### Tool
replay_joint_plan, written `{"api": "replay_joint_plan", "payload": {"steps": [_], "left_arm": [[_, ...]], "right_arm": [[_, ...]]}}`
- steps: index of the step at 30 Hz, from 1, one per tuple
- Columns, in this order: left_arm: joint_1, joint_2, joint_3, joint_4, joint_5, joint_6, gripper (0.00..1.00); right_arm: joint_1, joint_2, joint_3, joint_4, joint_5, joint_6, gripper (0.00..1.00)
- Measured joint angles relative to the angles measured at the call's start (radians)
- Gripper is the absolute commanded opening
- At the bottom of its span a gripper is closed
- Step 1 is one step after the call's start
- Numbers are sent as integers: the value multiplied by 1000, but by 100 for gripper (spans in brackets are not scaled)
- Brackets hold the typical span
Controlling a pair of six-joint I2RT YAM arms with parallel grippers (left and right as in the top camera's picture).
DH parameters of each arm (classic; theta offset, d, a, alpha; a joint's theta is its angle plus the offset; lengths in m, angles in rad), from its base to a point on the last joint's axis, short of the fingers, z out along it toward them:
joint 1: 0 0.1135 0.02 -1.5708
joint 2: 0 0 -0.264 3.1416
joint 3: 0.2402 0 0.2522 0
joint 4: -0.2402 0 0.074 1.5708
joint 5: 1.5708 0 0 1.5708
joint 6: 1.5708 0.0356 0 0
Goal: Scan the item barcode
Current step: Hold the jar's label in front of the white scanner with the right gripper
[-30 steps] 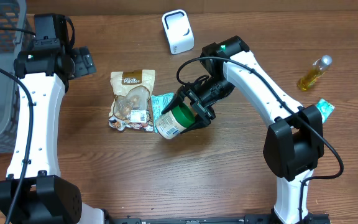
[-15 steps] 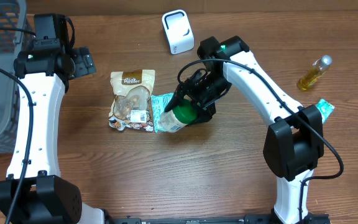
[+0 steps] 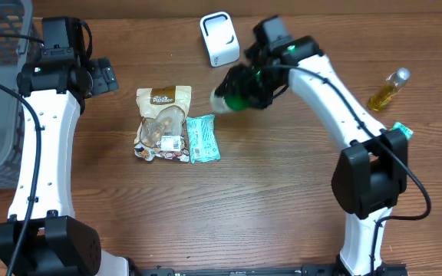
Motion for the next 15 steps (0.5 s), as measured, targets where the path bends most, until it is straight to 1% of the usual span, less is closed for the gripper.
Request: {"api": "replay_joint_plan", "payload": {"steps": [3, 7, 12, 15], "left_arm": [[0, 0, 0, 0, 0, 0, 99], [0, 0, 0, 0, 0, 0, 100], [0, 0, 0, 0, 0, 0, 100], [0, 0, 0, 0, 0, 0, 99]], "right_arm": [[-25, 0, 73, 42, -15, -13, 40], [-24, 0, 118, 179, 26, -28, 39], [30, 3, 118, 319, 214, -34, 36], [84, 12, 118, 429, 386, -35, 36]]}}
